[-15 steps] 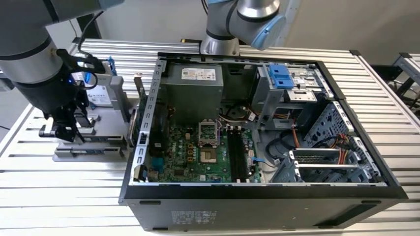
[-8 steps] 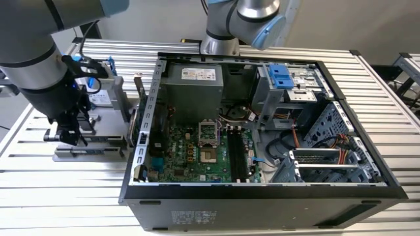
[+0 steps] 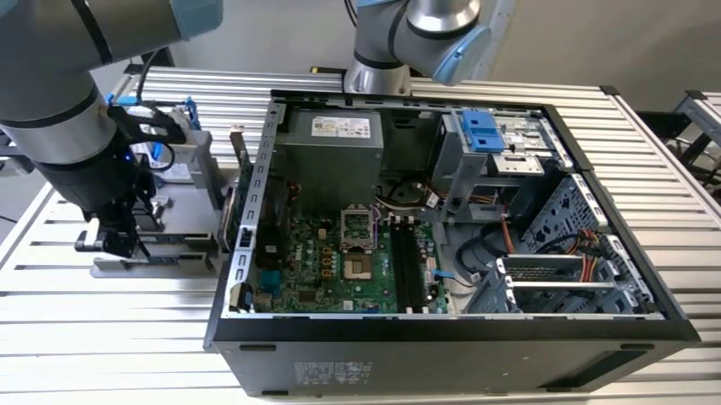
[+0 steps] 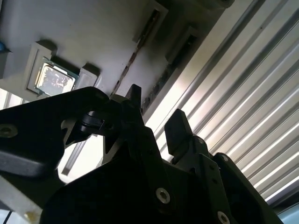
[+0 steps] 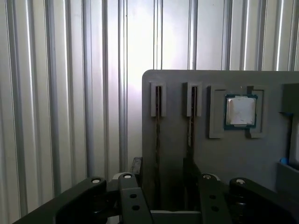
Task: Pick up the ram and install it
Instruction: 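Pick up the ram and move it above insertion slot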
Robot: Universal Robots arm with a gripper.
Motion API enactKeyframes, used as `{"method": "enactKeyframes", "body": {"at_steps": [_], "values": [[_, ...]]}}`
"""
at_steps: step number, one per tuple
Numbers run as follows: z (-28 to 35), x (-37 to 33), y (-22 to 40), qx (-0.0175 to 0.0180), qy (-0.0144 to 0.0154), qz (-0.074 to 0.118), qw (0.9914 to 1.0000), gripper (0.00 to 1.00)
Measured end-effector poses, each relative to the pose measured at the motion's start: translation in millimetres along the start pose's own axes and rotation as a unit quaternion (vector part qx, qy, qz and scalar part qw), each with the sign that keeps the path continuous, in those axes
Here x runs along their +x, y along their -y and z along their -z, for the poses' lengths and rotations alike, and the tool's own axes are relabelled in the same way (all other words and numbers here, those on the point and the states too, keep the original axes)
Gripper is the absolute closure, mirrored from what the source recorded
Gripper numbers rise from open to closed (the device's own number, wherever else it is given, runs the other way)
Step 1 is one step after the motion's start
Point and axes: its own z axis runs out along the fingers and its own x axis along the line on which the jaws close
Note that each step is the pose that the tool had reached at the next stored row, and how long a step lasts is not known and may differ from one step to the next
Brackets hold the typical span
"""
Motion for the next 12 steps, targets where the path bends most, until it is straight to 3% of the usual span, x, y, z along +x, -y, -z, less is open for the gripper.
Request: {"method": "enactKeyframes", "body": {"at_steps": [12], "values": [[-19.7, 2.1, -0.4, -0.0003, -0.0017, -0.003, 0.99999, 0.0]]}}
